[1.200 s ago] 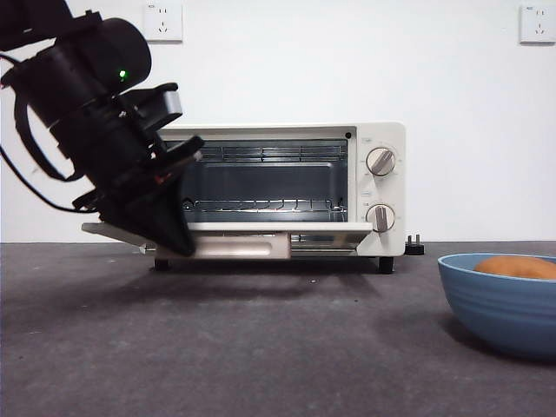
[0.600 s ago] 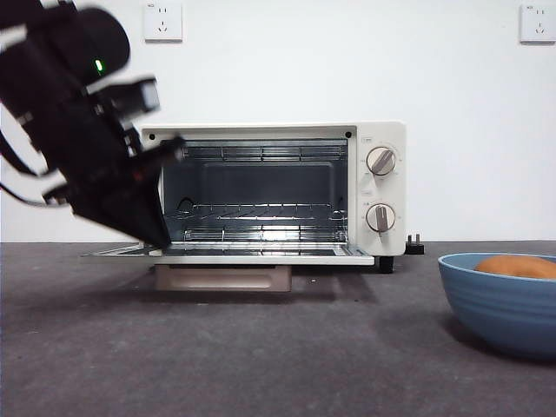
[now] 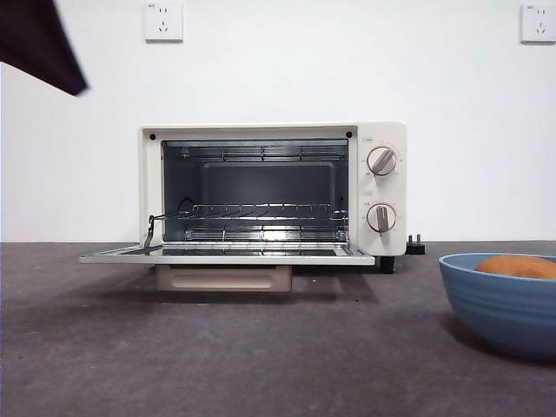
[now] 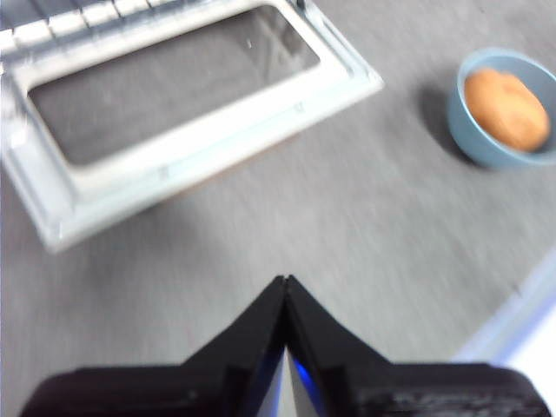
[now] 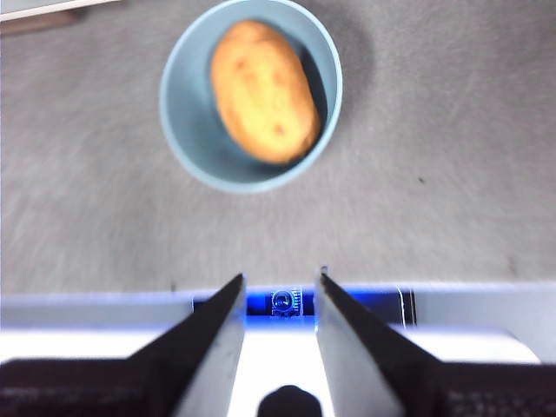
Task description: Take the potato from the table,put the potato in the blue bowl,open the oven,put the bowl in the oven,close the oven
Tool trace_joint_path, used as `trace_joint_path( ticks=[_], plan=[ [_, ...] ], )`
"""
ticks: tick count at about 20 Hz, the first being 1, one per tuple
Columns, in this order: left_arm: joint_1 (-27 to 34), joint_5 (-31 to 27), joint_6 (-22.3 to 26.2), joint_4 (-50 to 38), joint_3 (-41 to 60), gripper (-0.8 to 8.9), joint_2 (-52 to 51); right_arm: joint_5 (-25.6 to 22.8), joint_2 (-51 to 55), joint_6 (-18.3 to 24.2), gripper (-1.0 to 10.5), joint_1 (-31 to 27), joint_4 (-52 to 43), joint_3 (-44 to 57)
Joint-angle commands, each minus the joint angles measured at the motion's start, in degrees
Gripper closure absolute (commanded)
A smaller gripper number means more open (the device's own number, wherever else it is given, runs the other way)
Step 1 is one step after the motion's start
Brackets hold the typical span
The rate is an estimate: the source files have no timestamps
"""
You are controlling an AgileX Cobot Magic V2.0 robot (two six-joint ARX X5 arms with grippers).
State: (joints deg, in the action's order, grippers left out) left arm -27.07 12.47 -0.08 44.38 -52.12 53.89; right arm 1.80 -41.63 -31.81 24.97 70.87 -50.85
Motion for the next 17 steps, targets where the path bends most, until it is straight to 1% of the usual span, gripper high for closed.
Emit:
trace_joint_path(
  ticks=[1, 4, 6, 7, 9, 10, 12, 14, 17],
  plan=[
    [-0.1, -0.1, 0.7, 4.3, 0.2, 8.19, -2.6, 0.2, -3.6, -1.6, 8.1, -1.6, -5.2, 2.7],
    [-0.1, -0.1, 1.7, 6.8, 0.2, 8.19, -4.9, 0.4, -11.4, -0.2, 8.1, -6.2, -9.8, 3.1],
    [-0.1, -0.1, 1.7, 7.0, 0.2, 8.19, -5.4, 2.2, -16.4, 0.6, 8.1, -9.0, -12.9, 3.1],
    [-0.1, -0.1, 1.8, 7.0, 0.2, 8.19, -5.4, 3.3, -18.8, 0.8, 8.1, -10.1, -13.7, 3.1],
    [-0.1, -0.1, 2.0, 7.0, 0.2, 8.19, -5.4, 3.2, -23.4, 1.9, 8.1, -11.7, -13.9, 3.1],
    [-0.1, -0.1, 2.3, 7.0, 0.2, 8.19, -5.4, 3.3, -25.3, 2.4, 7.7, -12.3, -14.1, 3.1],
    [-0.1, -0.1, 2.3, 7.2, 0.2, 8.19, -5.4, 3.3, -27.6, 3.0, 6.4, -12.7, -15.5, 3.1],
    [-0.1, -0.1, 2.3, 7.2, 0.2, 8.19, -5.4, 3.1, -28.0, 2.8, 6.3, -12.7, -17.7, 3.1],
    [-0.1, -0.1, 2.3, 7.0, 0.2, 8.19, -5.4, 0.1, -28.2, 2.5, 6.3, -13.1, -18.6, 3.1]
  ],
)
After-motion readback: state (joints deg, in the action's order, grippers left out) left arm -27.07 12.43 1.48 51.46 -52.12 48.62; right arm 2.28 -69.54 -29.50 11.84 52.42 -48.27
